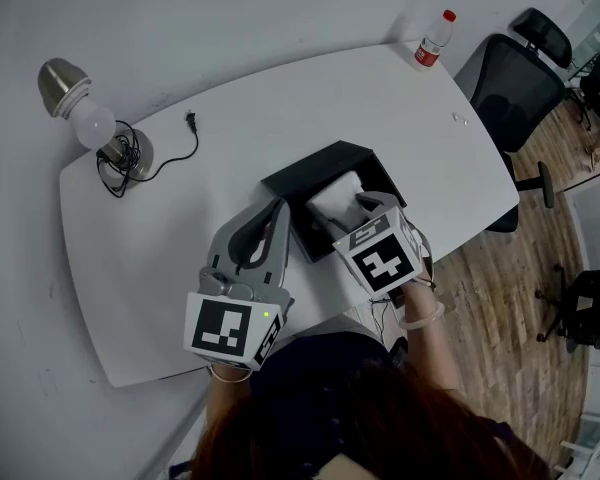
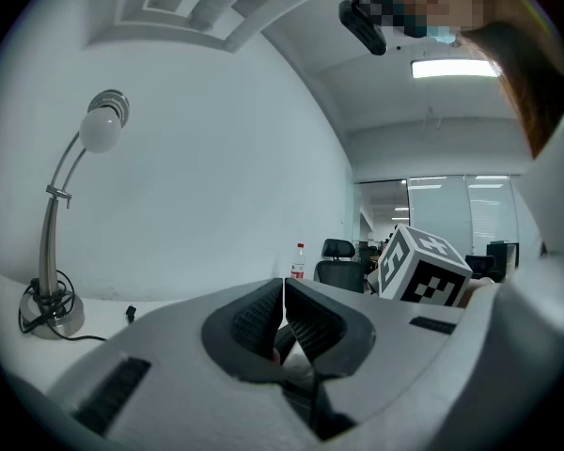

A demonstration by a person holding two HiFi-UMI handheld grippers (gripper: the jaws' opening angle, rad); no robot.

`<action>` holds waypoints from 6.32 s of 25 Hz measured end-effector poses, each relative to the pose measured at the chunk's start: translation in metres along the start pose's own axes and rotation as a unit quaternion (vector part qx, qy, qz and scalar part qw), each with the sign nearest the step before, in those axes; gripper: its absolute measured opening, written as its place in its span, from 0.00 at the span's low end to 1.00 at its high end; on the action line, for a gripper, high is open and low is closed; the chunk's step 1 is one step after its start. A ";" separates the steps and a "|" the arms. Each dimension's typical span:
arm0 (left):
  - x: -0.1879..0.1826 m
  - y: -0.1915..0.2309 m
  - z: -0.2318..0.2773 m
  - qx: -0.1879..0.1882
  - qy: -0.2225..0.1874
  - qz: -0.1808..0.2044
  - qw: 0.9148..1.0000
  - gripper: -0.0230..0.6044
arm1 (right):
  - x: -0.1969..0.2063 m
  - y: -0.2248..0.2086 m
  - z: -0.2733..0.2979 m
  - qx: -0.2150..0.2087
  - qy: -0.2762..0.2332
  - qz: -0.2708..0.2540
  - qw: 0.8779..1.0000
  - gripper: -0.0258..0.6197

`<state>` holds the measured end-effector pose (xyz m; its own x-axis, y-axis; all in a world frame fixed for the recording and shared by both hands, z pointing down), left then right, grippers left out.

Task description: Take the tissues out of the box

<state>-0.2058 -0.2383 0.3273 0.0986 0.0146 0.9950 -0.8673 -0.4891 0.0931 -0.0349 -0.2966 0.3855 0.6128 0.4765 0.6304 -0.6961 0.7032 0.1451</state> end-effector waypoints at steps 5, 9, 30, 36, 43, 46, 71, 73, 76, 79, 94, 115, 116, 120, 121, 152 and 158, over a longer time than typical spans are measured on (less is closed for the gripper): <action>-0.002 -0.006 -0.011 -0.004 -0.003 0.003 1.000 0.08 | 0.000 0.004 -0.008 0.007 -0.041 -0.004 0.999 0.45; -0.005 -0.010 -0.020 -0.010 -0.008 0.006 1.000 0.08 | 0.001 0.008 -0.015 0.020 -0.066 -0.017 0.997 0.45; -0.016 -0.048 -0.060 -0.018 -0.023 0.027 0.999 0.08 | 0.009 0.027 -0.072 0.064 -0.238 0.001 0.969 0.44; -0.018 -0.063 -0.077 -0.025 -0.027 0.033 0.999 0.08 | 0.018 0.036 -0.092 0.078 -0.264 -0.014 0.961 0.44; -0.020 -0.084 -0.102 -0.033 -0.032 0.038 0.998 0.08 | 0.030 0.049 -0.118 0.090 -0.293 -0.022 0.952 0.44; -0.021 -0.094 -0.111 -0.035 -0.035 0.041 0.998 0.08 | 0.037 0.055 -0.130 0.093 -0.303 -0.022 0.948 0.44; -0.020 -0.165 -0.167 -0.008 -0.051 0.039 0.998 0.08 | 0.089 0.105 -0.215 0.125 -0.347 -0.032 0.929 0.43; -0.018 -0.167 -0.168 -0.006 -0.051 0.037 0.998 0.08 | 0.092 0.108 -0.219 0.126 -0.349 -0.031 0.928 0.43; -0.017 -0.172 -0.166 -0.004 -0.051 0.036 0.998 0.08 | 0.099 0.110 -0.224 0.126 -0.353 -0.030 0.927 0.43; -0.017 -0.178 -0.164 -0.002 -0.050 0.037 0.998 0.08 | 0.105 0.110 -0.230 0.128 -0.356 -0.027 0.925 0.43; -0.012 -0.228 -0.166 -0.031 -0.046 0.028 0.998 0.08 | 0.140 0.099 -0.272 0.108 -0.366 -0.041 0.923 0.42; -0.010 -0.308 -0.183 -0.056 -0.042 0.042 0.997 0.08 | 0.197 0.096 -0.328 0.079 -0.389 -0.047 0.917 0.42; -0.010 -0.311 -0.185 -0.057 -0.043 0.042 0.997 0.08 | 0.199 0.097 -0.330 0.078 -0.390 -0.047 0.916 0.42; -0.010 -0.322 -0.191 -0.061 -0.045 0.045 0.996 0.08 | 0.209 0.097 -0.339 0.077 -0.394 -0.048 0.915 0.42; -0.010 -0.324 -0.192 -0.062 -0.046 0.046 0.996 0.08 | 0.211 0.098 -0.340 0.076 -0.395 -0.047 0.914 0.42; -0.016 -0.379 -0.248 -0.086 -0.057 0.061 0.993 0.08 | 0.253 0.131 -0.393 0.063 -0.429 -0.051 0.900 0.41; -0.015 -0.390 -0.255 -0.087 -0.058 0.063 0.993 0.08 | 0.263 0.136 -0.401 0.060 -0.424 -0.054 0.902 0.41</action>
<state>0.0068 0.1746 0.2853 0.0302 -0.1417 0.9894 -0.9466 -0.3220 -0.0173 0.1813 0.1357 0.2650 0.2092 -0.2021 0.9568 -0.7156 0.6351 0.2906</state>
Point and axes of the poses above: the fingertips, and each gripper's own axes: z forward along the fingers, y to its left, x out of its underside, the point moved 9 cm from there along -z, backward along the fingers, and after that the axes turned 5 degrees about -y, right-handed, at the moved point
